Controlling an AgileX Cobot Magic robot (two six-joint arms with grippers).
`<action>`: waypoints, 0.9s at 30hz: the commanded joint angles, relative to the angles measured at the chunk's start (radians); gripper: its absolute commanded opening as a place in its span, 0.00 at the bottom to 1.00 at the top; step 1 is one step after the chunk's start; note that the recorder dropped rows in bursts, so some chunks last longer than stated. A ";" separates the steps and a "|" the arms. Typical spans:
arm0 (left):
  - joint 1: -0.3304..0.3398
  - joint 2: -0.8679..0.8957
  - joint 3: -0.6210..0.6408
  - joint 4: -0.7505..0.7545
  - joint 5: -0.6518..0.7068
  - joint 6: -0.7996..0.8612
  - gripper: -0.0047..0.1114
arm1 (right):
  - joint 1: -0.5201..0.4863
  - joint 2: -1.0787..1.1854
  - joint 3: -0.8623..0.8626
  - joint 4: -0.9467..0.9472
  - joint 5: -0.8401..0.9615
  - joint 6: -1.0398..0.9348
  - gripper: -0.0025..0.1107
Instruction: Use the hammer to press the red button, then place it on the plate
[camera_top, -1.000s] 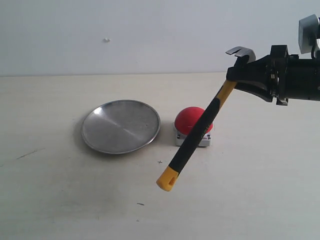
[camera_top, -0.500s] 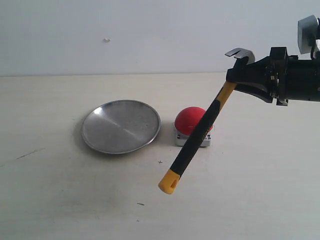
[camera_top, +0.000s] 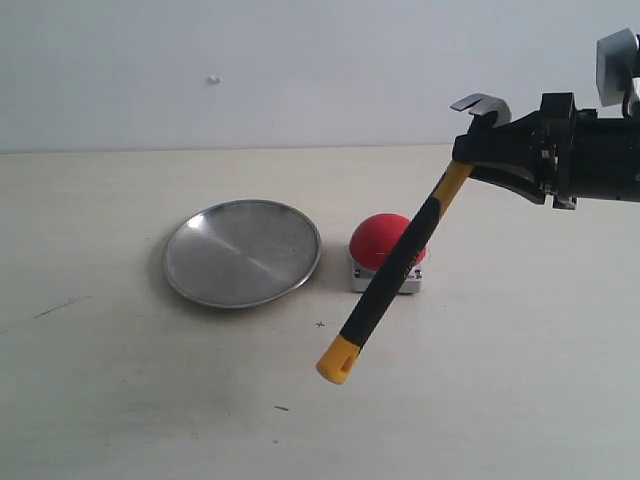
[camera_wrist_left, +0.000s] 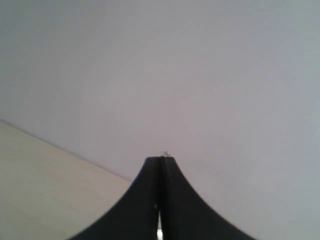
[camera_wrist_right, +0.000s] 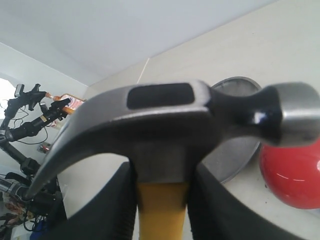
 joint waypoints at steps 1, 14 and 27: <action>-0.007 -0.006 0.000 0.005 -0.048 -0.029 0.04 | -0.002 -0.022 -0.001 0.063 0.057 -0.022 0.02; -0.007 0.469 -0.101 0.622 -0.403 -0.380 0.04 | 0.033 -0.022 -0.001 0.067 0.057 -0.020 0.02; -0.007 1.054 -0.305 0.859 -0.988 -0.241 0.04 | 0.137 0.049 -0.073 0.067 0.057 -0.022 0.02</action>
